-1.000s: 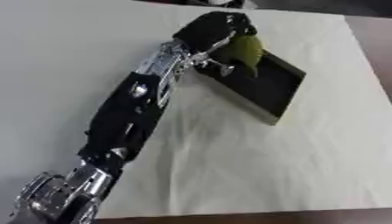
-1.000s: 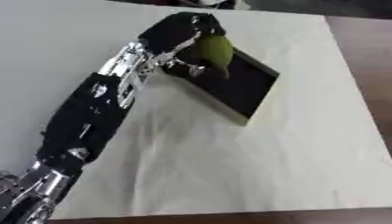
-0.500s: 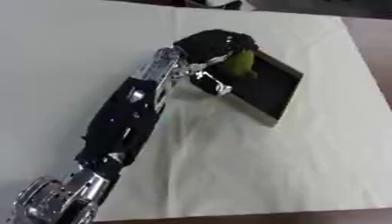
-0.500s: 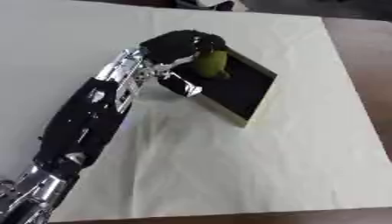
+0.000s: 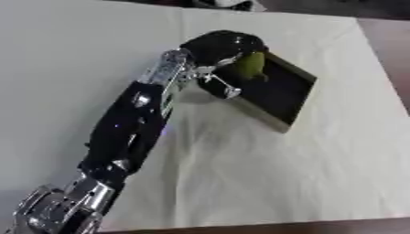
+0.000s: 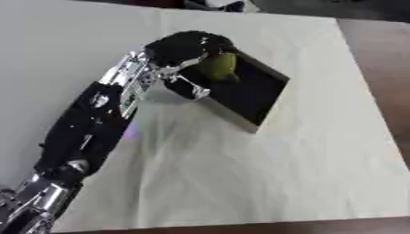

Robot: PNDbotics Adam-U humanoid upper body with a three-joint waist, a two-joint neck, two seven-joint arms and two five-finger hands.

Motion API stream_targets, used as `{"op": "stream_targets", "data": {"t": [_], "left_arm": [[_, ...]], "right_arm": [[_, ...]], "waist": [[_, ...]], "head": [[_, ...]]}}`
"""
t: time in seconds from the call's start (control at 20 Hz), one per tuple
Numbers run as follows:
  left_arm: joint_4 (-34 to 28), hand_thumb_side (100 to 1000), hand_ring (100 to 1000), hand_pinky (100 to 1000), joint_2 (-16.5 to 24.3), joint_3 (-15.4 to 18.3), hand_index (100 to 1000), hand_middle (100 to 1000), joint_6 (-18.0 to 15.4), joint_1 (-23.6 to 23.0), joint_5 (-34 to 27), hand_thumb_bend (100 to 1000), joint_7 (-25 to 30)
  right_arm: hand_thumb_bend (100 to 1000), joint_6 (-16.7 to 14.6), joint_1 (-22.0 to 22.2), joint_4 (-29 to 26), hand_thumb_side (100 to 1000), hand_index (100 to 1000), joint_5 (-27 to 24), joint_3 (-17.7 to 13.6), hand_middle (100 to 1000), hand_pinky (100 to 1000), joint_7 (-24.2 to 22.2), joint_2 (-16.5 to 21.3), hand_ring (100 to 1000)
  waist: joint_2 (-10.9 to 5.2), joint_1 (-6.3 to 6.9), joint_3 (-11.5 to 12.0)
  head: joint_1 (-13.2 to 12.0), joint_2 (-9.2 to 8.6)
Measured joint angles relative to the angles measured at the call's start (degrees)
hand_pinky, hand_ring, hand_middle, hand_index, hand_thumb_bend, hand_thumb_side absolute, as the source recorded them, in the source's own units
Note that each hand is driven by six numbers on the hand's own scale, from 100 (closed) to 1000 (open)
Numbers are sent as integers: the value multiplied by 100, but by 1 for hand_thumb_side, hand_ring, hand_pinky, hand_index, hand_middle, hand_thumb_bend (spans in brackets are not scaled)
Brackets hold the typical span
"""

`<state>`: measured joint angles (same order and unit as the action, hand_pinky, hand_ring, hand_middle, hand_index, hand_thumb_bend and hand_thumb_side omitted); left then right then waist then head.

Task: Pick up objects on the table and place them in the box.

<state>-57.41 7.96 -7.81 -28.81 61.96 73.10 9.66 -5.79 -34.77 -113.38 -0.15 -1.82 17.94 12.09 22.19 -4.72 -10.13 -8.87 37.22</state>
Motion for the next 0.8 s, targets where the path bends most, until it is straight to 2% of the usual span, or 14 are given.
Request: {"op": "stream_targets", "data": {"t": [0.15,0.25,0.4,0.65,0.75,0.8], "left_arm": [[-203,224,873,822,-6,202,945,864,131,0,-122,168,-134],[-417,334,845,794,-33,355,918,836,272,0,-273,139,-275],[-802,290,826,786,-47,472,896,812,508,0,-510,141,-517],[-1525,262,823,789,144,328,891,805,676,-85,-961,171,-958],[-1822,263,815,780,281,256,883,798,709,-157,-1140,154,-1140],[-1973,276,805,769,358,237,875,791,742,-206,-1231,112,-1230]], "right_arm": [[100,-4,0,0,605,727,0,-23,624,841,9,0,701],[100,-25,-1,0,577,727,0,-41,626,839,31,0,698],[100,-101,-6,0,559,727,8,-137,627,837,108,13,696],[100,-186,41,0,555,727,99,-302,627,836,273,214,696],[100,-187,65,0,553,727,131,-331,627,836,314,287,696],[100,-182,82,0,551,727,148,-343,627,835,326,325,696]], "waist": [[-1,-4,1],[-2,0,5],[-30,24,41],[-102,147,168],[-132,181,234],[-156,202,273]], "head": [[0,-2],[1,-2],[29,9],[160,93],[235,114],[273,135]]}}
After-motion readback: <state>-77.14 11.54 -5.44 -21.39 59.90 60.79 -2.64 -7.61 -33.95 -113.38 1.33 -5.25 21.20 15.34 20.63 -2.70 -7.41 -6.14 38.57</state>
